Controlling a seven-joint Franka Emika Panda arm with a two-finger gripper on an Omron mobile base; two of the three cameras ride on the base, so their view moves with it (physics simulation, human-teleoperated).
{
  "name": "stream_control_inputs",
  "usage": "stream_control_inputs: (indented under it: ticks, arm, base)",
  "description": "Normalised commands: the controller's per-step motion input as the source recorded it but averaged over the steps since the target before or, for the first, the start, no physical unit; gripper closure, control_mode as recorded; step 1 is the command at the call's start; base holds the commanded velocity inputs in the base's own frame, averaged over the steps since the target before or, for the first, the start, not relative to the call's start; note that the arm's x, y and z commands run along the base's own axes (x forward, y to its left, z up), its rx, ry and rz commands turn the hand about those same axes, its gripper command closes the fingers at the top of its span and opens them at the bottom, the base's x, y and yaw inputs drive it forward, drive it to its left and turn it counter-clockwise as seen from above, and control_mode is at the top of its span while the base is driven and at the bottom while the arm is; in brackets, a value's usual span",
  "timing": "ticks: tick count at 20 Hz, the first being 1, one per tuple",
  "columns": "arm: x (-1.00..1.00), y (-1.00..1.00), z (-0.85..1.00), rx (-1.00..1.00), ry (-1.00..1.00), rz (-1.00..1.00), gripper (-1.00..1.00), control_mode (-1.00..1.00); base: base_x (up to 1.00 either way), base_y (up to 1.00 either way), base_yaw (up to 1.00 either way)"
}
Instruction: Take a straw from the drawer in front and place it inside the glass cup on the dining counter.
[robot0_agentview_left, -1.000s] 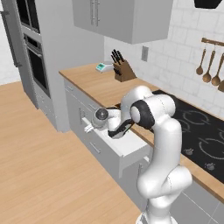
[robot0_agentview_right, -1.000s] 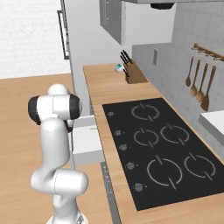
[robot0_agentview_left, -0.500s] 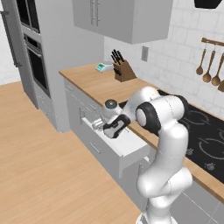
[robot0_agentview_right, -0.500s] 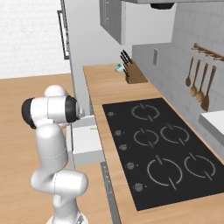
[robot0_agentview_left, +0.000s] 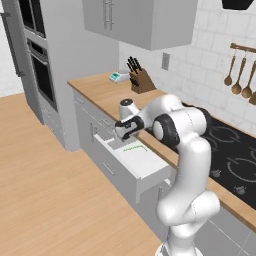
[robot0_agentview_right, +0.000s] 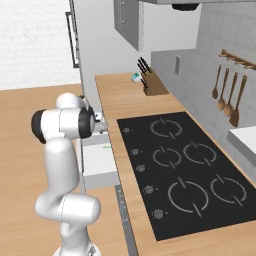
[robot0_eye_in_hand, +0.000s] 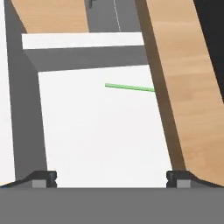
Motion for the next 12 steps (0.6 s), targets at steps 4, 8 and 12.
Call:
stream_control_inputs:
  ticks: [4,8,12]
  arm:
    - [0.0,-0.16,-0.79,-0.08,0.12,-0.03,-1.0,-1.0]
    - [0.0,-0.11,-0.67,0.0,0.1,0.0,-1.0,-1.0]
    - [-0.08,-0.02,-0.64,0.0,0.02,0.0,-1.0,-1.0]
  base:
    - [0.0,0.0,0.0]
    - [0.0,0.0,0.0]
    - [0.0,0.0,0.0]
